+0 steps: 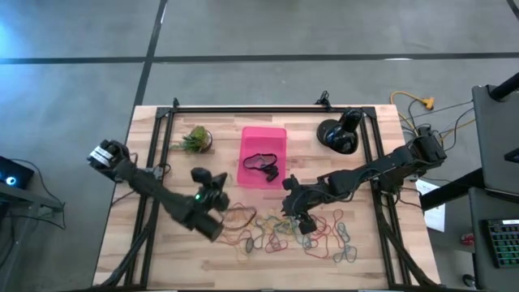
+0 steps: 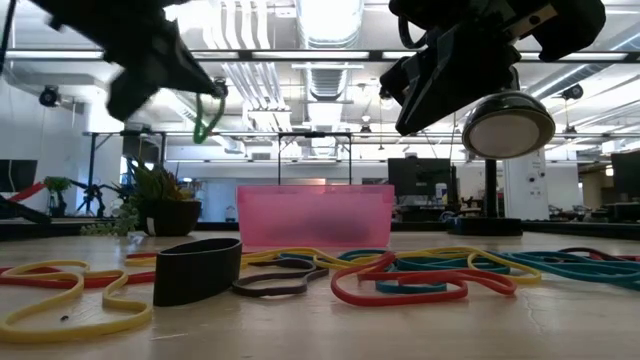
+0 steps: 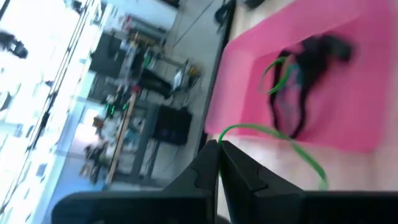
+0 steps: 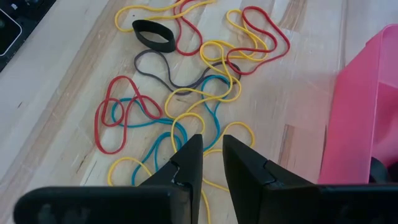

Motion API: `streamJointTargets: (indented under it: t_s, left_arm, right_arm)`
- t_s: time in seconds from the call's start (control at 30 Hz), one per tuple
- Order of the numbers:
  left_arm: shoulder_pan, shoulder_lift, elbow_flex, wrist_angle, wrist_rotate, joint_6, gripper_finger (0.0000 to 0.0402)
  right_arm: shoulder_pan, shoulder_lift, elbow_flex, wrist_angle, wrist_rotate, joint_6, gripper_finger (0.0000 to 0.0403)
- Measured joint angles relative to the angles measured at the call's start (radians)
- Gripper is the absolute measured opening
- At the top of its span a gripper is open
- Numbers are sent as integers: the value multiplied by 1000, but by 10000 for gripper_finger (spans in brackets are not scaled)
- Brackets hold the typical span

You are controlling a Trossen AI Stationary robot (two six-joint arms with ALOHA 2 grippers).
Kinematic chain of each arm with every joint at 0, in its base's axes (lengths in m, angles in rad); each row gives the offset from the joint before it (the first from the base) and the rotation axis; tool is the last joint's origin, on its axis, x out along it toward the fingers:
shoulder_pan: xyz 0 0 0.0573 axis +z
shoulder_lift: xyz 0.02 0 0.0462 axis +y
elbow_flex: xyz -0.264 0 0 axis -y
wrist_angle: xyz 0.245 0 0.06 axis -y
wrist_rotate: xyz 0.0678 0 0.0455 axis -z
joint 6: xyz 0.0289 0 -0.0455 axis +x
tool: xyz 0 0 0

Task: Pick and place rubber bands into bin
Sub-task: Put the green rubber bands into the pink bin

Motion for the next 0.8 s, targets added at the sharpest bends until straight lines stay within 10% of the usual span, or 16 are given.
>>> streamJointTargets:
  t_s: [0.33, 0.8]
  left_arm:
    - [218, 0, 1, 171, 39, 309, 0]
    - [503, 0, 4, 716, 453, 937, 0]
  right_arm:
    - [0, 0, 0, 0, 0, 0, 57]
    - [0, 0, 0, -1, 0, 0, 57]
